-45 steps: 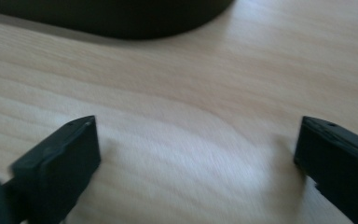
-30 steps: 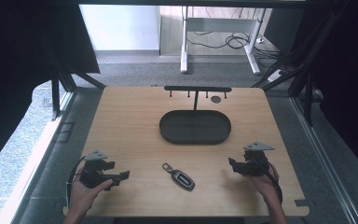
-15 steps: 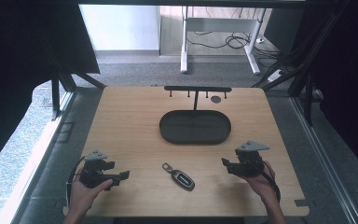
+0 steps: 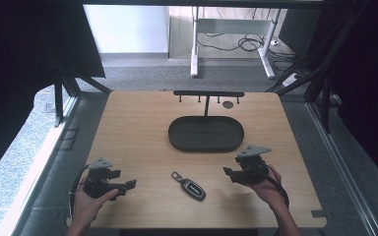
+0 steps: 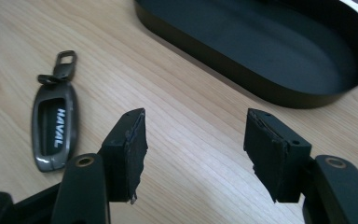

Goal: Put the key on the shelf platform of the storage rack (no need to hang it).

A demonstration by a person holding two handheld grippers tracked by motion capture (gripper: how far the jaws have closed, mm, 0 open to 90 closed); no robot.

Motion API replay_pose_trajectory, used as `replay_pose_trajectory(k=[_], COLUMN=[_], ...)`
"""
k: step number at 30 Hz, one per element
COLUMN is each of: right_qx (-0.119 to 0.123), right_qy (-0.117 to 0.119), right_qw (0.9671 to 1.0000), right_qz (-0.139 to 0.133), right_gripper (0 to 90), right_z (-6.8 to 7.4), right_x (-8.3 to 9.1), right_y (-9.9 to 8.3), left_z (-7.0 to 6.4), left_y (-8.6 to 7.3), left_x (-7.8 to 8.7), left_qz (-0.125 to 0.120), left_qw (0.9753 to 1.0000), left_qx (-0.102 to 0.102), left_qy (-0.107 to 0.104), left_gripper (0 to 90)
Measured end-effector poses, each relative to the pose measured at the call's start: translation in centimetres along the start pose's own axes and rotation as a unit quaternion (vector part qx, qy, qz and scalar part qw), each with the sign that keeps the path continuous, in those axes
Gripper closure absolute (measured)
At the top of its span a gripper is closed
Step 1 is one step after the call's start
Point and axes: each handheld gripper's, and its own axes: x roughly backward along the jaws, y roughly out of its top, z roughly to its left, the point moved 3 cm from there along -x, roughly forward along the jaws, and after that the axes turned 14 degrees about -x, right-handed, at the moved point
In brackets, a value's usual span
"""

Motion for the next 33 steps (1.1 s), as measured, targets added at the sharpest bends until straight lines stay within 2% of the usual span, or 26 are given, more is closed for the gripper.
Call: replay_pose_trajectory(k=[5,14,16,18,25,33], right_qx=[0.009,0.02,0.033,0.036,0.064,0.08], right_qy=[0.007,0.026,0.027,0.028,0.043,0.052], right_qw=[0.9997,0.9988,0.998,0.9976,0.9941,0.9905], right_qz=[0.02,0.037,0.048,0.051,0.077,0.099], right_gripper=[42.6,42.6,42.6,42.6,42.6,42.5], right_z=[1.0,2.3,2.8,3.1,5.1,6.7], right_x=[-0.4,-0.5,-0.7,-0.8,-2.1,-3.4], right_y=[1.0,1.9,2.2,2.2,2.8,3.0], left_z=[0.0,-0.1,-0.1,-0.1,-0.2,-0.2], left_y=[0.0,0.0,0.0,0.0,0.0,0.1], left_x=[0.0,-0.1,-0.1,-0.1,-0.1,-0.1], left_qz=[0.0,0.0,0.0,0.0,0.001,0.002], left_qw=[1.0,1.0,1.0,1.0,1.0,1.0], left_qx=[0.002,0.0,0.0,0.0,0.0,-0.003], left_qy=[0.0,-0.001,0.0,0.0,-0.002,-0.005], left_gripper=[20.7,20.7,20.7,20.7,20.7,20.7])
